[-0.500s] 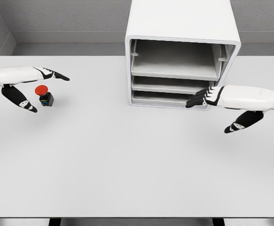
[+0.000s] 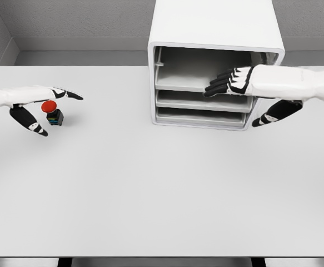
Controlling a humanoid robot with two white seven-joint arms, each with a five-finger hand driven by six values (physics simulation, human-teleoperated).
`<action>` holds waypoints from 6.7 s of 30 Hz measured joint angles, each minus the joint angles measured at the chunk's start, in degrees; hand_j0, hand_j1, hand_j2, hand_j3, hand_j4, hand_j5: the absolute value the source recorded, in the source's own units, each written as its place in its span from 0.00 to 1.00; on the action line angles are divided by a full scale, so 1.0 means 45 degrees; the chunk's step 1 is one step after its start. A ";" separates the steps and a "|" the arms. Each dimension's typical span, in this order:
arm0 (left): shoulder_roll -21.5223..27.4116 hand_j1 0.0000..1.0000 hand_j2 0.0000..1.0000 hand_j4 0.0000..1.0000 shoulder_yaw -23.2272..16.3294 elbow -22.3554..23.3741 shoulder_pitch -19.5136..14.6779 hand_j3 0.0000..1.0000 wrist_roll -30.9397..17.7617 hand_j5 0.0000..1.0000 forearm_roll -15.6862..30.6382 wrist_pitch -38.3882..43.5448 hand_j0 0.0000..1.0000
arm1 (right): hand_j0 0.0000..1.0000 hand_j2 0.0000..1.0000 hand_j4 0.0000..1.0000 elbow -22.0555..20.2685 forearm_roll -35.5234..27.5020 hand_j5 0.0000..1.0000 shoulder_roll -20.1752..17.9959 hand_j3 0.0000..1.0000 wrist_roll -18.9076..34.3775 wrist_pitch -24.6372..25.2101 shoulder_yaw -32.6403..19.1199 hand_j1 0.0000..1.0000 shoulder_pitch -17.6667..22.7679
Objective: Slide open multi-storey tabletop storage cabinets and put open load switch and slide close multi-storey tabletop storage cabinets
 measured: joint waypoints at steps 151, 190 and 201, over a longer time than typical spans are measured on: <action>-0.0179 0.43 0.43 0.43 0.2367 -0.2530 -0.0508 0.43 -0.0333 0.43 -0.2341 -0.0006 0.43 | 1.00 1.00 1.00 0.1721 0.3661 1.00 0.3926 1.00 0.0479 0.3476 -0.2563 1.00 0.1875; 0.0137 0.43 0.43 0.43 0.3110 -0.5370 -0.0996 0.43 -0.0330 0.43 -0.2272 0.0000 0.43 | 1.00 1.00 1.00 0.2160 0.4253 1.00 0.4550 1.00 0.0427 0.3556 -0.2232 1.00 0.2324; 0.0101 0.43 0.43 0.43 0.3112 -0.5480 -0.1015 0.43 -0.0332 0.43 -0.2361 0.0003 0.43 | 1.00 1.00 1.00 0.1373 0.4869 1.00 0.4262 1.00 0.0377 0.3505 -0.1935 1.00 0.2617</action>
